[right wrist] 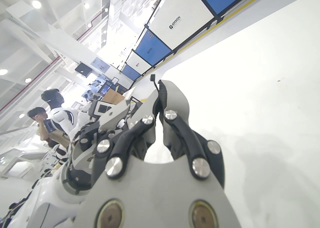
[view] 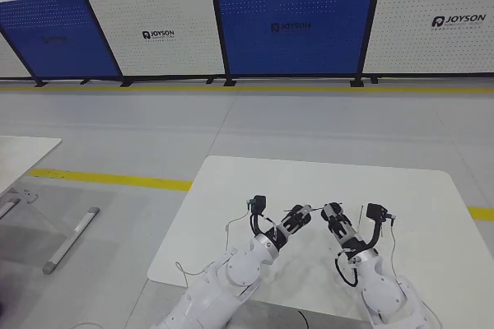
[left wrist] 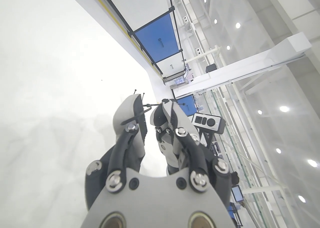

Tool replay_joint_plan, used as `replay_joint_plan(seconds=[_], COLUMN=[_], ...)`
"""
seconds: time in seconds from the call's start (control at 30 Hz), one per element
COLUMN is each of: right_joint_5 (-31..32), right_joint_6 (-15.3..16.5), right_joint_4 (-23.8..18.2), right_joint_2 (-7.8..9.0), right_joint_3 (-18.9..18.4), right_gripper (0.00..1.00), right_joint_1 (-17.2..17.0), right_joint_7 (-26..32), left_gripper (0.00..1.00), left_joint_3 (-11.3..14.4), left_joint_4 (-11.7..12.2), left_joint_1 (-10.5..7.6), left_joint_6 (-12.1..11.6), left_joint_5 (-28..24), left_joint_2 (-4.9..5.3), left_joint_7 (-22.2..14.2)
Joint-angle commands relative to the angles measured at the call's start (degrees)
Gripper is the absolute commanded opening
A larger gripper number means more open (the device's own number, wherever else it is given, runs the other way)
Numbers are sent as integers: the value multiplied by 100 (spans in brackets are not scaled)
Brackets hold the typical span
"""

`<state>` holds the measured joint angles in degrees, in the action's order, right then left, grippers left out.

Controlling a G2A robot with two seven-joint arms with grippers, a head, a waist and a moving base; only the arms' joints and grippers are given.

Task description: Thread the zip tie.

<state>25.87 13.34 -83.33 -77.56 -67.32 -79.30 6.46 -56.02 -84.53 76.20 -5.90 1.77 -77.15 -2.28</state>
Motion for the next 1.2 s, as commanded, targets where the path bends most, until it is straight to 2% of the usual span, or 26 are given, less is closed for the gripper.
replay_joint_plan(seconds=[0.0,0.43,0.47,0.5,0.57,0.6,0.63,0.7,0.73,0.97,1.07,1.17], right_joint_5=[-13,-56,-65,-74,-88,-91,-79,-56,-41,-9,-87,-87], right_joint_6=[11,58,59,57,62,71,91,121,135,162,66,66], right_joint_4=[4,18,13,9,-1,-10,-21,-45,-60,-235,-291,-291], right_joint_2=[1,9,10,11,15,17,19,25,28,61,82,82], right_joint_3=[-6,-34,-38,-40,-46,-47,-49,-59,-66,-206,-376,-376], right_gripper=[0,0,12,35,47,73,85,97,100,100,100,100], right_joint_1=[-1,-9,-10,-13,-11,-13,-19,-43,-55,-252,-404,-404], right_joint_7=[0,64,75,91,143,157,165,160,152,14,-129,-129], left_gripper=[0,0,0,0,0,0,0,0,0,0,0,0], left_joint_3=[2,35,35,35,31,29,26,22,19,-10,-31,-31], left_joint_4=[6,29,28,25,24,24,25,28,26,-26,-52,-52], left_joint_1=[-6,-35,-36,-35,-35,-36,-37,-39,-39,-7,21,21], left_joint_6=[6,18,18,14,8,8,8,12,9,-53,-97,-97], left_joint_5=[-2,-4,-10,-31,-72,-89,-101,-117,-125,-188,-274,-274], left_joint_2=[-2,-18,-19,-21,-25,-26,-27,-29,-30,-33,-33,-33], left_joint_7=[-2,-8,-7,-6,-11,-14,-15,-11,-5,41,32,32])
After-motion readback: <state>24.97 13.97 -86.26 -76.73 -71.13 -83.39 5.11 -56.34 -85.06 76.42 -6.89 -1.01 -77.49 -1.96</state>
